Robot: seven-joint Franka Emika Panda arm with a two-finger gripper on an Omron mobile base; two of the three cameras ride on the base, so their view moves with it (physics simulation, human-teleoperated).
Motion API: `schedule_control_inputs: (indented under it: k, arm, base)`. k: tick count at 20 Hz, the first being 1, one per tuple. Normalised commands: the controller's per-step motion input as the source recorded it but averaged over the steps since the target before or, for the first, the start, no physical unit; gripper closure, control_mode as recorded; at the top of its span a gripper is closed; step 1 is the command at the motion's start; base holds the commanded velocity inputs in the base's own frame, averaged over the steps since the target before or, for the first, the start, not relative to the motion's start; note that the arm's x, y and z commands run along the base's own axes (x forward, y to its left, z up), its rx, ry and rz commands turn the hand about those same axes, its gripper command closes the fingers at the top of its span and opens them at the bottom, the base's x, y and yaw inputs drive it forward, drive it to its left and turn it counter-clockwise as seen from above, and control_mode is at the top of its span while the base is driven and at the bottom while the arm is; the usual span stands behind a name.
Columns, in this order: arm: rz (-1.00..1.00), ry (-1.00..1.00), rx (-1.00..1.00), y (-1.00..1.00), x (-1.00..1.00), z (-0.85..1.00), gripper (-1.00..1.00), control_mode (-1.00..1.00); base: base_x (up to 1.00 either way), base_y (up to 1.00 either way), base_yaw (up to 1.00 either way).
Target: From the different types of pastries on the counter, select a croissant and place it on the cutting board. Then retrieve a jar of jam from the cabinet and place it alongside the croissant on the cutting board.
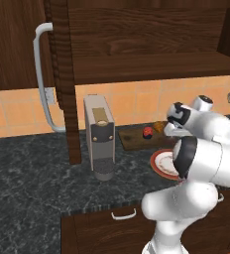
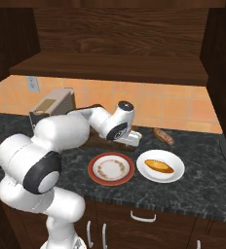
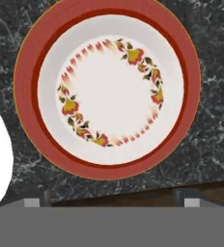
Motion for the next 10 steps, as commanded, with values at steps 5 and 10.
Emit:
schedule_control_inputs:
  k: [5,10]
  arm:
    - [0.04,-0.25,0.0,-0.11,-0.6,0.61,-1.0,-1.0]
    - [0.08,-0.22,-0.01,-0.26,-0.75,0.76,-1.0,-1.0]
  base:
    - [0.0,0.0,0.0]
    - [0.0,0.0,0.0]
